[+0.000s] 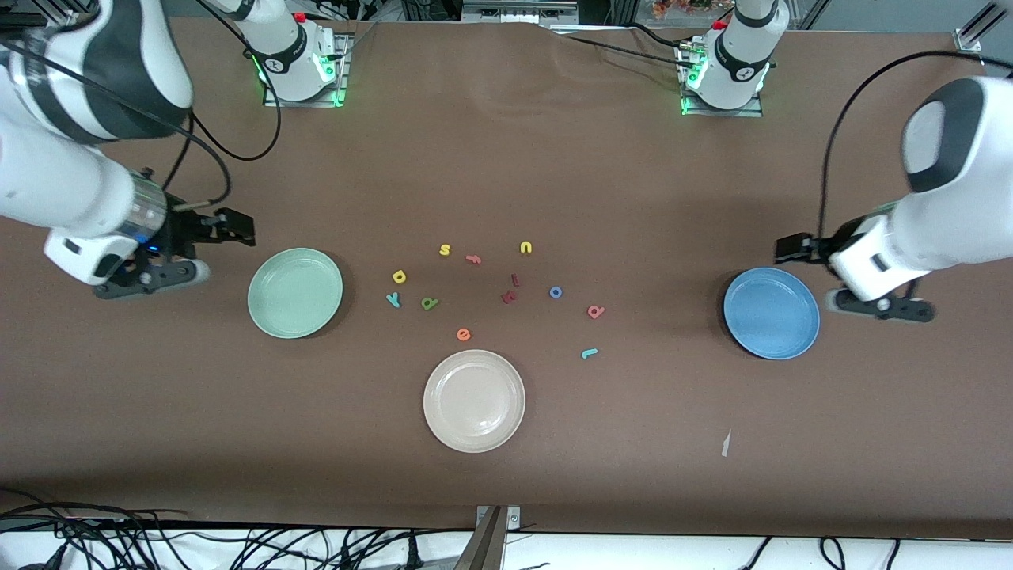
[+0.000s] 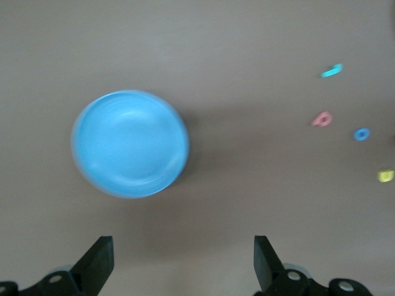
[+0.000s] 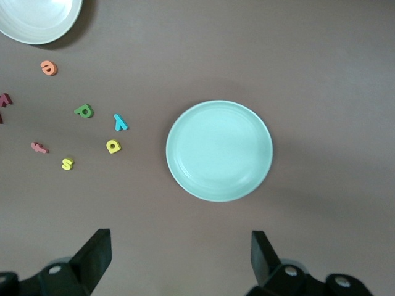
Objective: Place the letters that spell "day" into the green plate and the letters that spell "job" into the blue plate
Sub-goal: 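Move both grippers from rest toward the scattered foam letters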
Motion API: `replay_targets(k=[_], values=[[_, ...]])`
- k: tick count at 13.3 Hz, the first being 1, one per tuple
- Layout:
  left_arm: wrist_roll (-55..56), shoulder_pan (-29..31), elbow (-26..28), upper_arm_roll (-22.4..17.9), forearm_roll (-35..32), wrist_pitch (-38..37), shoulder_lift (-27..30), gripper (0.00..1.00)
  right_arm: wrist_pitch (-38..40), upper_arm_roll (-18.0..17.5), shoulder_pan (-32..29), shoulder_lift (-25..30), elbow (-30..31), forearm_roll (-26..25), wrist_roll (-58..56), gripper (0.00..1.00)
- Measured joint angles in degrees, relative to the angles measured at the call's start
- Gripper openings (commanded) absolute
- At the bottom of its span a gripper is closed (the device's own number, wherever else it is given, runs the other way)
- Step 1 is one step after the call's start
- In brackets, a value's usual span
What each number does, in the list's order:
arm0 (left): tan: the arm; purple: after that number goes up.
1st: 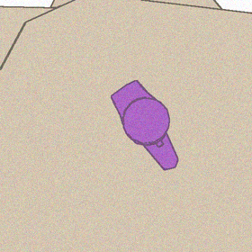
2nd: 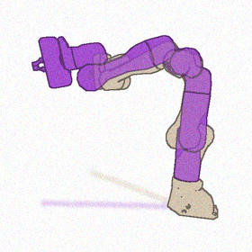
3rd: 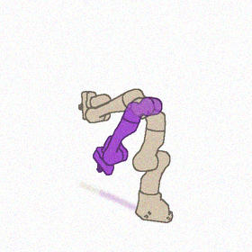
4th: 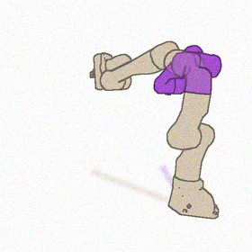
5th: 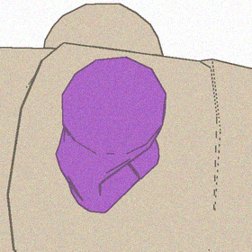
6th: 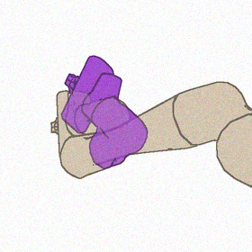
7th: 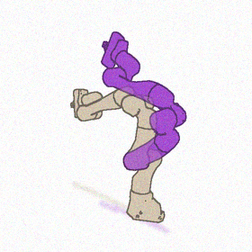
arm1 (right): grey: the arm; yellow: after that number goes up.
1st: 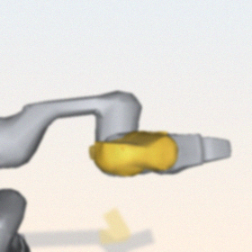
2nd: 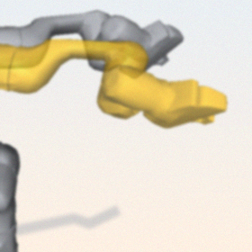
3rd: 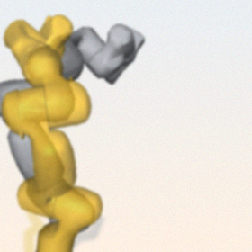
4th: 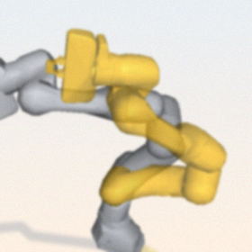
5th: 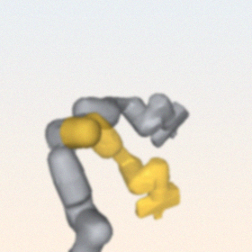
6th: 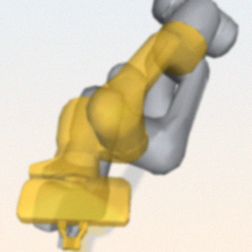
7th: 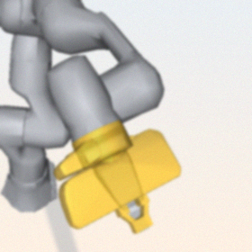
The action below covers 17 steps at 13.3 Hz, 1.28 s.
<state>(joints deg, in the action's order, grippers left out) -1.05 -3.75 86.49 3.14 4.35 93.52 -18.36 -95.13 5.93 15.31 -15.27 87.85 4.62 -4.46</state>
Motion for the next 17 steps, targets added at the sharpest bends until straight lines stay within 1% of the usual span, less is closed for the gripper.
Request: replay_targets(k=[2,3,5,7,9,12,14,16,17], values=[[3.48,-4.01,0.03,0.12,1.08,3.68,-2.7,1.0,-3.37,0.0,2.67,-2.26,0.1,0.01,1.37,1.0],[4.63,-5.86,0.07,0.2,1.14,5.91,-4.15,1.0,-5.45,-0.37,4.03,-3.46,0.41,-0.01,4.62,1.0],[6.84,-9.15,0.13,0.27,1.15,10.57,-7.41,1.0,-12.38,-3.4,5.2,-5.34,3.35,-0.13,10.65,1.0],[8.05,-11.76,0.18,0.3,1.15,15.9,-11.04,1.0,-19.77,-5.86,5.5,-5.7,8.65,-0.35,13.4,1.0],[10.66,-14.26,0.18,0.34,1.15,22.25,-14.72,1.0,-26.92,-7.51,5.42,-5.61,14.28,-1.0,15.88,1.0],[11.52,-16.76,0.31,0.33,0.52,28.93,-19.3,1.0,-40.96,-11.07,5.42,-4.95,25.97,-6.09,23.91,1.0],[11.63,-18.41,1.59,0.33,-2.84,33.55,-21.74,1.0,-49.01,-12.53,5.48,-4.87,32.78,-8.64,27.05,1.0],[11.64,-19.52,2.92,0.32,-4.38,35.76,-22.73,0.99,-52.72,-12.69,5.43,-5.24,35.99,-10.48,27.34,1.0],[11.64,-20.16,3.68,0.32,-4.71,36.99,-22.88,0.97,-54.17,-12.7,5.39,-5.79,36.58,-11.41,27.34,1.0]])
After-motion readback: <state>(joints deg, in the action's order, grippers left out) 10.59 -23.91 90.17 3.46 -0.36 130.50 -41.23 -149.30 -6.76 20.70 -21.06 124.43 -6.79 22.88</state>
